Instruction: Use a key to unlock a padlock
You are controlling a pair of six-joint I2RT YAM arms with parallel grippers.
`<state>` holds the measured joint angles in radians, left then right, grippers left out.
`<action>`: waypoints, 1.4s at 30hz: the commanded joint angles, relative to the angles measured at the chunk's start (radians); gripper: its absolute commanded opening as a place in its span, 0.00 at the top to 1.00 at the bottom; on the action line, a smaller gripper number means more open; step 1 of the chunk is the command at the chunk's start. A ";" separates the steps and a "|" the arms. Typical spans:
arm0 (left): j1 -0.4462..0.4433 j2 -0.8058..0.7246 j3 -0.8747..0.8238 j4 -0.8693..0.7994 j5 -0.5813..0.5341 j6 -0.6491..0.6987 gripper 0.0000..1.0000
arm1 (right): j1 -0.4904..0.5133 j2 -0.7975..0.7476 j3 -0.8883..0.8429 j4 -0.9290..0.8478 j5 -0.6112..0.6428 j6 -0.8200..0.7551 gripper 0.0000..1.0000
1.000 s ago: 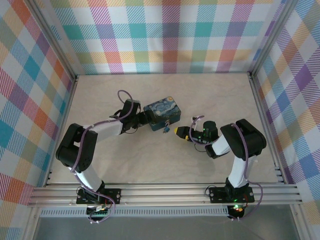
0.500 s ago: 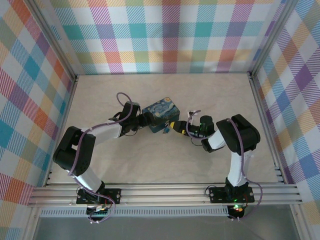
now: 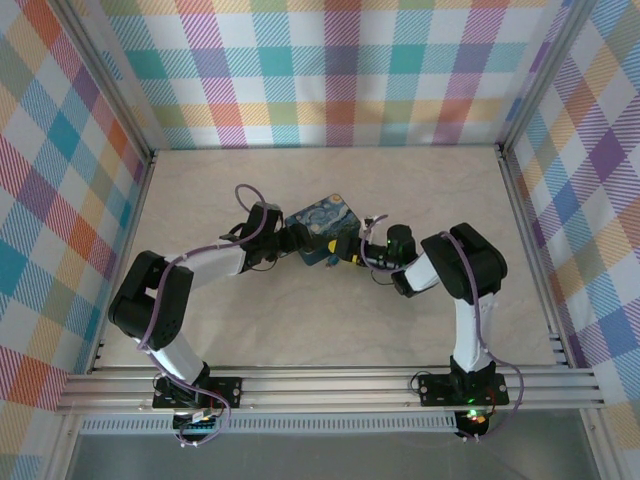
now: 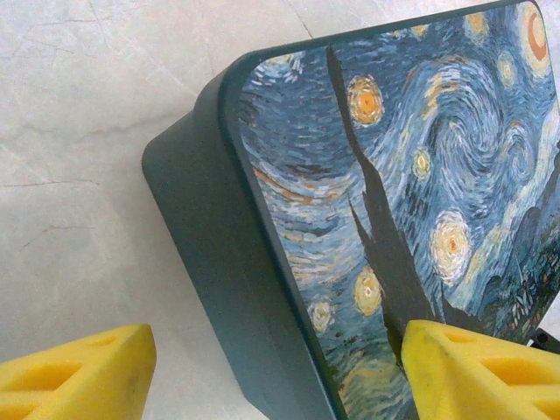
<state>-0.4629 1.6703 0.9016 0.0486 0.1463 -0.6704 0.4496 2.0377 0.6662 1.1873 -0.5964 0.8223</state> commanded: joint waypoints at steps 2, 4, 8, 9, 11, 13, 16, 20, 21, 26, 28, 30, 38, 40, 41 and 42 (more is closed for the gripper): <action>-0.022 0.057 -0.010 -0.142 -0.022 0.000 0.26 | 0.015 0.045 0.026 -0.022 -0.041 -0.017 0.25; -0.023 0.057 -0.008 -0.145 -0.022 -0.001 0.26 | 0.018 0.049 0.029 -0.014 -0.051 -0.009 0.25; -0.022 0.054 -0.005 -0.152 -0.024 0.000 0.26 | 0.023 0.048 0.020 0.003 -0.083 -0.005 0.29; -0.023 0.054 -0.003 -0.153 -0.025 0.001 0.26 | 0.023 0.046 0.016 0.009 -0.090 -0.005 0.30; -0.023 0.052 0.000 -0.156 -0.025 0.001 0.26 | 0.023 0.042 0.001 0.027 -0.093 -0.004 0.33; -0.025 0.051 0.002 -0.155 -0.025 -0.001 0.26 | 0.023 0.040 -0.011 0.044 -0.094 0.000 0.36; -0.025 0.051 0.005 -0.154 -0.025 -0.003 0.26 | 0.023 0.039 -0.023 0.066 -0.087 0.003 0.39; -0.026 0.051 0.005 -0.158 -0.025 -0.003 0.26 | 0.023 0.039 -0.029 0.080 -0.079 0.003 0.47; -0.025 0.051 0.005 -0.158 -0.027 -0.003 0.25 | 0.023 0.039 -0.029 0.079 -0.075 0.003 0.48; -0.028 0.052 0.005 -0.160 -0.027 -0.003 0.25 | 0.022 0.038 -0.025 0.066 -0.061 -0.002 0.60; -0.028 0.052 0.006 -0.160 -0.027 -0.004 0.25 | 0.022 0.037 -0.024 0.058 -0.055 -0.005 0.62; -0.027 0.053 0.007 -0.161 -0.027 -0.001 0.25 | 0.022 0.039 -0.022 0.047 -0.049 -0.008 0.63; -0.028 0.051 0.009 -0.165 -0.032 -0.001 0.25 | 0.003 -0.054 -0.064 -0.085 0.042 -0.120 0.43; -0.028 0.051 0.010 -0.166 -0.030 0.000 0.25 | -0.003 -0.060 -0.058 -0.108 0.043 -0.137 0.40; -0.028 0.053 0.010 -0.165 -0.028 -0.001 0.25 | -0.004 -0.059 -0.056 -0.112 0.048 -0.144 0.39; -0.027 0.053 0.010 -0.165 -0.029 -0.001 0.25 | -0.006 -0.056 -0.052 -0.115 0.051 -0.147 0.37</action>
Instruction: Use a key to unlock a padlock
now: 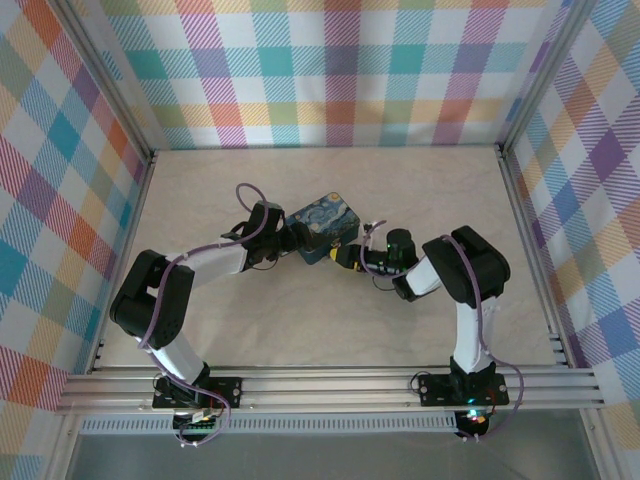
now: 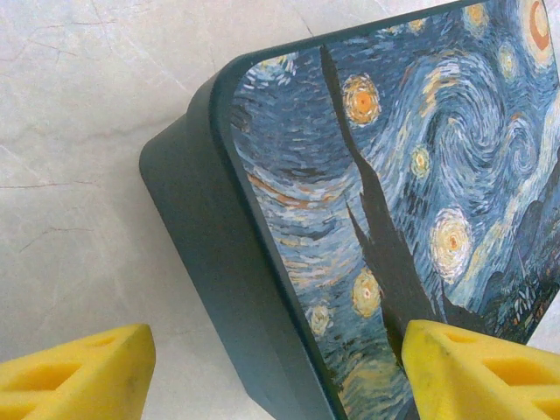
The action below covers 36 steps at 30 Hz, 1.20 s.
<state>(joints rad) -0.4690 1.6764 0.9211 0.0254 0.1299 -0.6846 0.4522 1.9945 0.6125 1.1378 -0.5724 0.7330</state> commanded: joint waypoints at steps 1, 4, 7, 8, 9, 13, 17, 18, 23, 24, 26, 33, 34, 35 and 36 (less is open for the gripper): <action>-0.021 0.048 -0.009 -0.140 -0.012 0.011 0.25 | -0.009 -0.009 0.008 -0.070 0.031 -0.062 0.36; -0.021 0.046 -0.008 -0.140 -0.011 0.012 0.25 | -0.010 -0.002 0.026 -0.094 0.047 -0.080 0.33; -0.021 0.046 -0.008 -0.142 -0.011 0.011 0.25 | -0.012 0.003 0.049 -0.113 0.052 -0.094 0.30; -0.022 0.046 -0.007 -0.141 -0.011 0.011 0.25 | -0.012 0.005 0.059 -0.123 0.053 -0.098 0.30; -0.021 0.046 -0.008 -0.141 -0.009 0.011 0.25 | -0.012 0.008 0.066 -0.132 0.057 -0.099 0.29; -0.021 0.046 -0.007 -0.137 -0.008 0.008 0.25 | -0.012 0.010 0.087 -0.171 0.085 -0.118 0.25; -0.021 0.050 -0.005 -0.131 -0.003 0.008 0.25 | -0.012 0.031 0.116 -0.165 0.041 -0.124 0.25; -0.021 0.051 -0.006 -0.130 -0.001 0.007 0.25 | -0.012 0.039 0.120 -0.156 0.026 -0.123 0.25; -0.021 0.054 -0.006 -0.124 0.003 0.004 0.25 | -0.007 0.077 0.131 -0.085 -0.047 -0.098 0.28; -0.021 0.055 -0.005 -0.123 0.004 0.003 0.25 | -0.006 0.081 0.132 -0.069 -0.061 -0.092 0.29; -0.023 0.056 -0.005 -0.119 0.006 0.002 0.25 | -0.001 0.084 0.133 -0.047 -0.081 -0.081 0.31; -0.026 0.055 -0.007 -0.118 0.003 -0.001 0.25 | 0.009 0.078 0.119 -0.009 -0.089 -0.064 0.38; -0.026 0.054 -0.010 -0.119 0.004 -0.001 0.25 | 0.009 0.078 0.114 0.004 -0.086 -0.059 0.39; -0.026 0.053 -0.009 -0.118 0.002 0.000 0.25 | 0.009 0.078 0.109 0.019 -0.083 -0.054 0.41; -0.028 0.053 -0.011 -0.118 0.002 -0.002 0.25 | 0.009 0.077 0.105 0.029 -0.078 -0.052 0.42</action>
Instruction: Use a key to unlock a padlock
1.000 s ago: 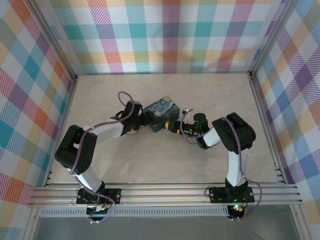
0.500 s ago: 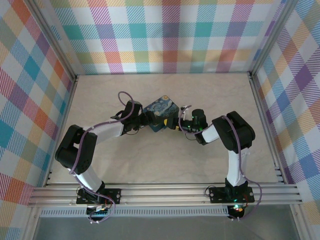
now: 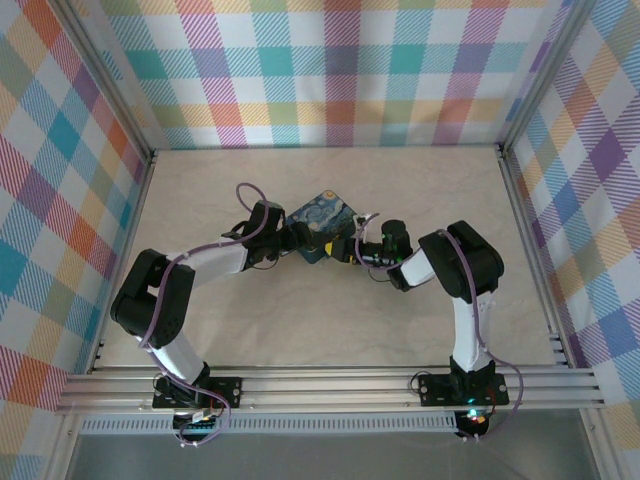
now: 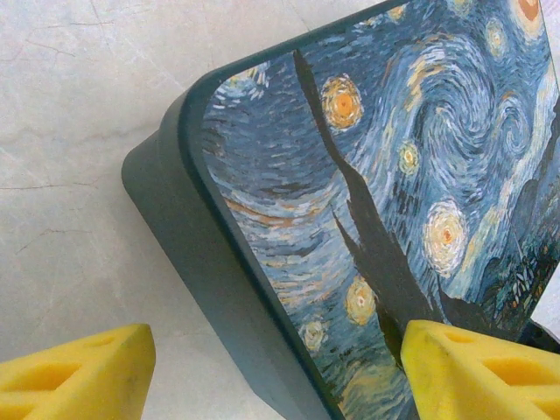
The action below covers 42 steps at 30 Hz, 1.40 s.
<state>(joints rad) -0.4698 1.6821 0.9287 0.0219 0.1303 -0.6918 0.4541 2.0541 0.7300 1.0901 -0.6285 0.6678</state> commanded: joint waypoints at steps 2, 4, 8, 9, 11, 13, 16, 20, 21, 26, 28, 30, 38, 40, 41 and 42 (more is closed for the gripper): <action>-0.027 0.047 -0.019 -0.114 0.002 0.005 0.25 | 0.008 0.017 -0.019 0.090 -0.012 0.014 0.45; -0.027 0.046 -0.019 -0.115 0.002 0.005 0.25 | 0.008 0.018 -0.022 0.098 -0.010 0.018 0.47; -0.027 0.044 -0.022 -0.114 0.000 0.005 0.25 | 0.007 0.017 -0.024 0.121 -0.010 0.021 0.53; -0.027 0.044 -0.021 -0.115 -0.001 0.005 0.25 | 0.008 0.018 -0.025 0.124 -0.011 0.021 0.55; -0.027 0.042 -0.021 -0.115 -0.001 0.005 0.25 | 0.008 0.017 -0.023 0.129 -0.011 0.024 0.57; -0.028 0.044 -0.022 -0.115 -0.002 0.004 0.25 | 0.008 0.018 -0.021 0.132 -0.009 0.026 0.60; -0.029 0.043 -0.021 -0.115 -0.001 0.003 0.25 | 0.008 0.017 -0.021 0.133 -0.004 0.026 0.63; -0.029 0.043 -0.021 -0.116 -0.003 0.005 0.25 | 0.008 0.013 -0.031 0.134 0.004 0.024 0.67; -0.029 0.044 -0.022 -0.116 -0.003 0.004 0.25 | 0.008 0.013 -0.034 0.138 0.007 0.024 0.69; -0.029 0.043 -0.022 -0.116 -0.003 0.004 0.25 | 0.008 0.009 -0.045 0.139 0.013 0.024 0.76; -0.029 0.044 -0.021 -0.116 -0.003 0.004 0.25 | 0.008 0.008 -0.048 0.139 0.017 0.024 0.78; -0.029 0.043 -0.020 -0.117 -0.004 0.004 0.25 | 0.008 0.003 -0.054 0.134 0.021 0.023 0.81; -0.029 0.040 -0.018 -0.121 -0.004 0.004 0.25 | 0.008 -0.006 -0.059 0.127 0.037 0.030 0.97; -0.031 0.039 -0.020 -0.124 -0.008 0.005 0.25 | 0.007 -0.012 -0.066 0.126 0.046 0.032 0.99; -0.030 0.035 -0.021 -0.125 -0.009 0.004 0.25 | 0.008 -0.016 -0.071 0.126 0.054 0.033 1.00; -0.030 0.032 -0.024 -0.126 -0.011 0.004 0.25 | 0.008 -0.021 -0.077 0.126 0.061 0.037 1.00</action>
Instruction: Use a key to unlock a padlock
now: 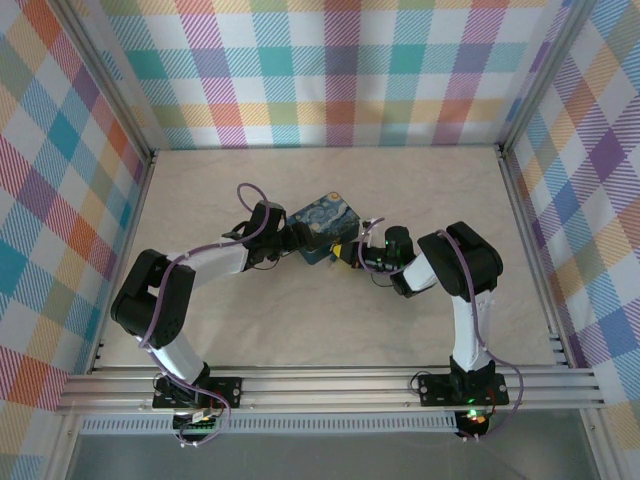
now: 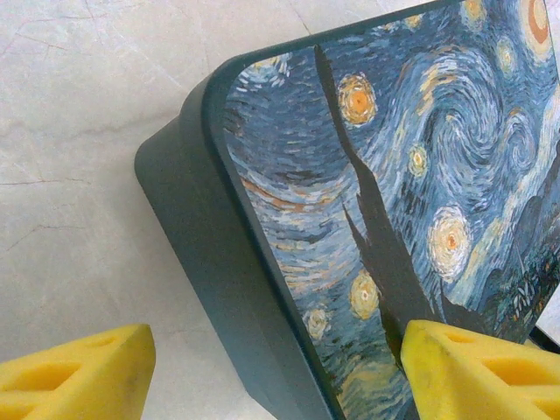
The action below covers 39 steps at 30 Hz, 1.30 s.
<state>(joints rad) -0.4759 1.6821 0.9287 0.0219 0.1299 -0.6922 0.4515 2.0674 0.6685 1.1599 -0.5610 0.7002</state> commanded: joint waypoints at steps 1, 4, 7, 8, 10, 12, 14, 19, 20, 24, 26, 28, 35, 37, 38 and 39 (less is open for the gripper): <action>-0.026 0.029 -0.024 -0.126 -0.014 0.005 0.25 | 0.010 -0.036 -0.023 0.059 0.003 0.009 1.00; -0.029 0.021 -0.030 -0.136 -0.024 0.009 0.25 | 0.009 -0.047 -0.042 0.070 0.027 0.024 1.00; -0.030 0.018 -0.035 -0.140 -0.032 0.011 0.25 | 0.004 -0.056 -0.063 0.080 0.048 0.040 1.00; -0.030 0.016 -0.037 -0.140 -0.032 0.011 0.25 | 0.000 -0.059 -0.069 0.086 0.053 0.048 1.00; -0.033 0.015 -0.044 -0.140 -0.033 0.009 0.25 | -0.011 -0.063 -0.078 0.094 0.061 0.066 1.00; -0.035 0.013 -0.047 -0.139 -0.035 0.007 0.25 | -0.017 -0.068 -0.086 0.096 0.069 0.080 1.00; -0.037 0.011 -0.050 -0.139 -0.036 0.005 0.25 | -0.022 -0.077 -0.094 0.090 0.087 0.091 1.00; -0.057 0.009 -0.057 -0.135 -0.038 0.000 0.25 | -0.025 -0.103 -0.118 0.090 0.136 0.123 1.00; -0.061 0.010 -0.056 -0.134 -0.041 -0.001 0.25 | -0.027 -0.108 -0.119 0.092 0.146 0.135 1.00; -0.082 0.010 -0.062 -0.131 -0.047 -0.011 0.25 | -0.027 -0.128 -0.109 0.072 0.181 0.194 1.00; -0.089 0.010 -0.065 -0.125 -0.046 -0.016 0.25 | -0.027 -0.134 -0.103 0.065 0.201 0.224 1.00; -0.095 0.011 -0.067 -0.122 -0.044 -0.019 0.25 | -0.026 -0.136 -0.104 0.073 0.225 0.260 1.00; -0.099 0.000 -0.078 -0.115 -0.046 -0.029 0.25 | -0.023 -0.168 -0.114 0.070 0.333 0.313 1.00; -0.099 -0.006 -0.078 -0.117 -0.048 -0.030 0.25 | -0.025 -0.195 -0.122 0.045 0.372 0.293 1.00; -0.098 -0.008 -0.076 -0.119 -0.050 -0.031 0.24 | -0.026 -0.213 -0.125 0.022 0.384 0.276 1.00; -0.098 -0.013 -0.075 -0.121 -0.050 -0.031 0.24 | -0.027 -0.237 -0.130 -0.013 0.395 0.257 1.00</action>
<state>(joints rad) -0.5560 1.6581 0.8963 0.0402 0.0799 -0.7311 0.4305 1.8996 0.5503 1.1656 -0.2348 0.9810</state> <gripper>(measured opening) 0.758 0.051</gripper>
